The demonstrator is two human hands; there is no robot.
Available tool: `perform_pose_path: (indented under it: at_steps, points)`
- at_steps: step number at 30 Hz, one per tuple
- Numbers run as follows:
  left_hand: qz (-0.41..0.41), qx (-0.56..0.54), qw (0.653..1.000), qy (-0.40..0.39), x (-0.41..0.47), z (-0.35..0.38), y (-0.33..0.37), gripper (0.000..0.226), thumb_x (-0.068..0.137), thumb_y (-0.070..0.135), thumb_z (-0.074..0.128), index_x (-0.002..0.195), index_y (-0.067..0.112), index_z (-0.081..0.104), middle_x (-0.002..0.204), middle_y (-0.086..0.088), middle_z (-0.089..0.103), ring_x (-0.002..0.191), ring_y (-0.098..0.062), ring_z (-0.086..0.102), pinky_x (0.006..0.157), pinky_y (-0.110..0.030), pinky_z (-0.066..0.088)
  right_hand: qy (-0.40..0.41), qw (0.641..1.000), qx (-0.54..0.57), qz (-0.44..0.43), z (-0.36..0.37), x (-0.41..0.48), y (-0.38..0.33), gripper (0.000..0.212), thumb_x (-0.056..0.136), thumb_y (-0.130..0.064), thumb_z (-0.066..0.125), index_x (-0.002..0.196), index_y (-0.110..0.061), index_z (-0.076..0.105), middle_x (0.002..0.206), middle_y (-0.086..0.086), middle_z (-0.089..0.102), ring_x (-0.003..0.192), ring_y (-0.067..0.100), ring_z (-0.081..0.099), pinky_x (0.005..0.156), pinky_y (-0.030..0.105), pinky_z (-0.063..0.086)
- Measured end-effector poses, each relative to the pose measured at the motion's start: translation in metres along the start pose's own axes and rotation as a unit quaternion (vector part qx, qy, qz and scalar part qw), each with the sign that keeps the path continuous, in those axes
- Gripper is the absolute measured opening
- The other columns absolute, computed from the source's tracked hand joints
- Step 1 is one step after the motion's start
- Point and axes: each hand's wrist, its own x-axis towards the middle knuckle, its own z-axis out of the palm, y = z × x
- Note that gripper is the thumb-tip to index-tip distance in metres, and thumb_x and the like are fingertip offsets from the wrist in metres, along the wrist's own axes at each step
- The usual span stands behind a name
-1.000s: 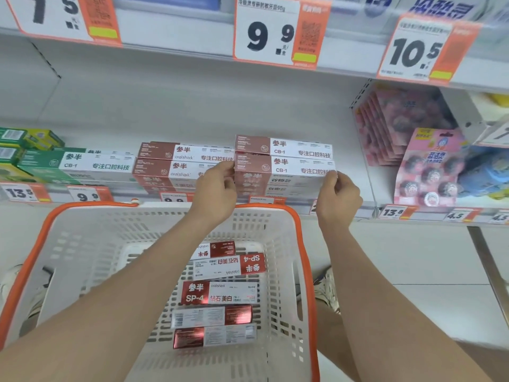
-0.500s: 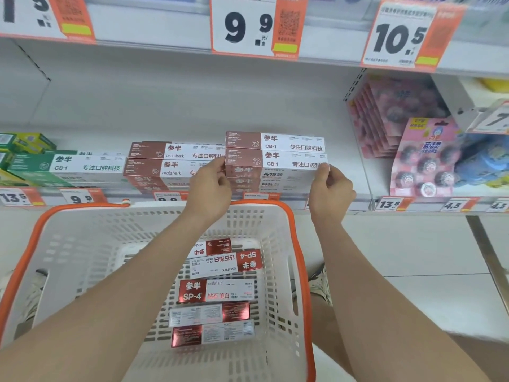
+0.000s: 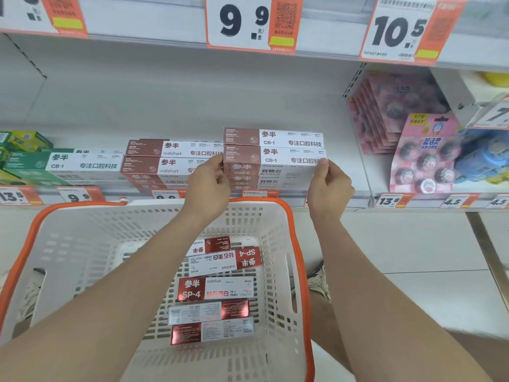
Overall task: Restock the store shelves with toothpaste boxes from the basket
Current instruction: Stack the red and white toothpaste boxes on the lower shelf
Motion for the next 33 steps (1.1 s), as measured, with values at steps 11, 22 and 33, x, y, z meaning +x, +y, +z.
perform_pose_path:
  at_steps: [11, 22, 33]
  points:
    - [-0.010, -0.008, 1.000, -0.004, -0.003, 0.000, 0.001, 0.057, 0.098, -0.006, 0.037, 0.134, 0.029, 0.065, 0.109, 0.012, 0.076, 0.099, -0.012, 0.071, 0.094, -0.036, 0.059, -0.004, 1.000, -0.004, -0.005, 0.002, 0.001, 0.008, 0.043, 0.108, -0.036, 0.044, 0.067, -0.023, 0.044, 0.054, -0.005, 0.041, 0.053, 0.011, 0.035, 0.054, 0.026, 0.029]
    - [-0.029, -0.033, 0.999, 0.022, -0.004, -0.003, 0.021, 0.050, 0.097, -0.008, 0.042, 0.134, 0.018, 0.064, 0.122, 0.012, 0.069, 0.110, -0.008, 0.062, 0.082, -0.007, 0.048, 0.030, 0.998, 0.000, 0.055, 0.008, 0.005, -0.001, 0.046, 0.102, -0.046, 0.034, 0.118, -0.017, 0.065, 0.114, -0.001, 0.070, 0.105, 0.019, 0.062, 0.094, 0.033, 0.048]
    - [-0.153, 0.154, 0.968, 0.124, 0.008, -0.075, -0.037, 0.039, 0.089, 0.018, 0.051, 0.124, 0.026, 0.068, 0.136, -0.012, 0.058, 0.129, -0.040, 0.052, 0.111, -0.063, 0.040, -0.121, 0.921, -0.072, -0.362, 0.063, -0.042, -0.094, 0.029, 0.087, -0.013, 0.047, 0.098, -0.010, 0.074, 0.103, 0.011, 0.061, 0.096, 0.033, 0.060, 0.085, 0.042, 0.050]
